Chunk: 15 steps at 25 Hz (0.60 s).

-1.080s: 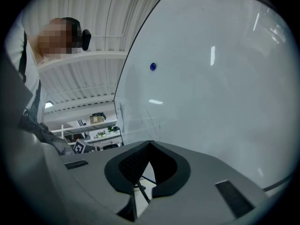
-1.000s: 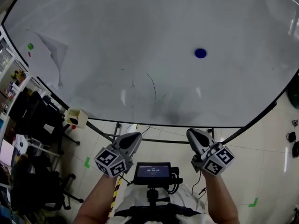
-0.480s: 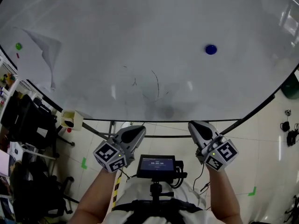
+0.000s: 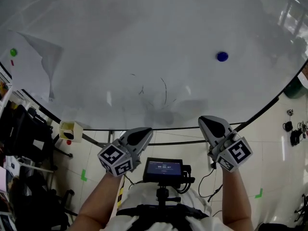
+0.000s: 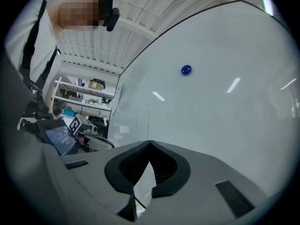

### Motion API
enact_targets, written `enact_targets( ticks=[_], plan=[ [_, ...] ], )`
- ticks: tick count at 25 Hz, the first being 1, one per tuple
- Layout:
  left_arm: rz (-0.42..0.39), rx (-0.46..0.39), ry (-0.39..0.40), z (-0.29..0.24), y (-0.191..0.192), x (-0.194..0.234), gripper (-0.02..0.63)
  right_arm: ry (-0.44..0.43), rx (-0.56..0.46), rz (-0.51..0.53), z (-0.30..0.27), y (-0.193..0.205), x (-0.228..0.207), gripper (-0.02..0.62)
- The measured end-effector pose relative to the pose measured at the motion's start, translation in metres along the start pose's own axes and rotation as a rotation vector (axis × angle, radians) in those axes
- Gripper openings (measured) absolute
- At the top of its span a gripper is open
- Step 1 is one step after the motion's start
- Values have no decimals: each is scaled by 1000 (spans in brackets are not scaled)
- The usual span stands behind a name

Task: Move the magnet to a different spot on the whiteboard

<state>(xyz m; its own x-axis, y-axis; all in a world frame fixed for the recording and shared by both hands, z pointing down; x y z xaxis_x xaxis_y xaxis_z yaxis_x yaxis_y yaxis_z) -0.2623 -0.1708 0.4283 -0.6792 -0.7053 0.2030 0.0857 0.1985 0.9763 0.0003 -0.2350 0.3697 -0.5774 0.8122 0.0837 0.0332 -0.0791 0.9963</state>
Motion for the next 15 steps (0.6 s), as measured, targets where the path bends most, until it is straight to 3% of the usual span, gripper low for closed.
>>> enact_targets(
  ticks=[4,15],
  plan=[
    [-9,-14,46,-5,-11,1,8,33,-3,53,-1,-17,-7,8],
    [-72,-5,140,-15,-27,6,8,25,44,258,-15,-85,-16,8]
  ],
)
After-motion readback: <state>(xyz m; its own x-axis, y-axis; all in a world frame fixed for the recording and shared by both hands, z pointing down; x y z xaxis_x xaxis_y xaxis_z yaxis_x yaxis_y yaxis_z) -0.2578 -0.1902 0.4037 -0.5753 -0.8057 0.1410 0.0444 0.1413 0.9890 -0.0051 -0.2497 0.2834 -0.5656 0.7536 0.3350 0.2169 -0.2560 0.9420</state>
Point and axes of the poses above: the fingertips, and each gripper's own axes: z backward along the fingers, x to its left, y out of its underside, the point moved 8 cm from there along z, backward along the fingers, and after that the axes turned 4 degrees about y, right-handed, at the moved point
